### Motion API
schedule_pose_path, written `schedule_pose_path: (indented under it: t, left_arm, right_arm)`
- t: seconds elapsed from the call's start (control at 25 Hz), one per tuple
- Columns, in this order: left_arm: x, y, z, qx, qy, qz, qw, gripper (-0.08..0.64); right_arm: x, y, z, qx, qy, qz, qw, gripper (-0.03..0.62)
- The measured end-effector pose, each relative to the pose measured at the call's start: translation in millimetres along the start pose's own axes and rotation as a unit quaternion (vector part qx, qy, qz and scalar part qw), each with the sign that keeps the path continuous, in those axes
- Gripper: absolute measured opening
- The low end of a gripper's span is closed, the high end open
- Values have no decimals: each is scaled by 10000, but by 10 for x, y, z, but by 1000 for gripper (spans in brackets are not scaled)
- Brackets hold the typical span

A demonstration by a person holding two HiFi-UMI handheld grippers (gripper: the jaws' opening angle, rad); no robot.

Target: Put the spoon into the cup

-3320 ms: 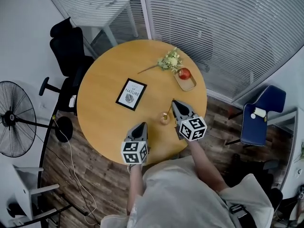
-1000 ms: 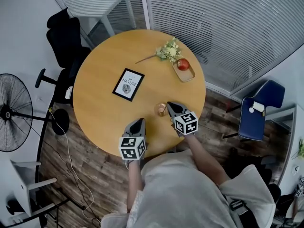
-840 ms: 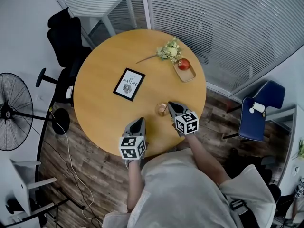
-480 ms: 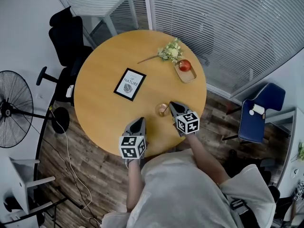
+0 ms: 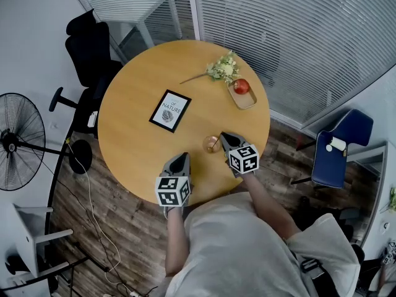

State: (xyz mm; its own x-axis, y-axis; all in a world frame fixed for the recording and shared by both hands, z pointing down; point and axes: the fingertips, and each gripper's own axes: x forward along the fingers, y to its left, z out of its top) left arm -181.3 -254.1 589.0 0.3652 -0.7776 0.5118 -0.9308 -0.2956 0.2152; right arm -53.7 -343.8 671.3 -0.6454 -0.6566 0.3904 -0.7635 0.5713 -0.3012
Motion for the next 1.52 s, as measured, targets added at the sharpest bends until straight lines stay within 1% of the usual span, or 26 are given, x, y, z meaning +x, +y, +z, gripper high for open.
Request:
schedule_pose_path:
  t: [0.28, 0.64, 0.92, 1.2, 1.36, 1.52]
  left_arm:
    - [-5, 16, 16, 16, 13, 42, 10000, 9]
    - [36, -139, -44, 139, 136, -70, 9998, 9]
    - [73, -327, -145, 90, 188, -149, 9997, 9]
    - [76, -478, -261, 2, 179, -150, 9997, 9]
    - [64, -563, -309, 24, 171, -157, 9997, 9]
    - [50, -607, -339, 4, 150, -137, 9998, 9]
  right_arm:
    - [29, 2, -4, 87, 30, 53, 9999, 8]
    - [-63, -36, -37, 238, 48, 87, 9997, 52]
    - [-280, -98, -118, 300, 38, 120, 9995, 58]
    - [-560, -186, -200, 381, 7, 118, 9992, 58]
    - [-689, -159, -170, 410, -69, 182, 9990, 58]
    - [-797, -95, -163, 326, -77, 263, 9991, 58]
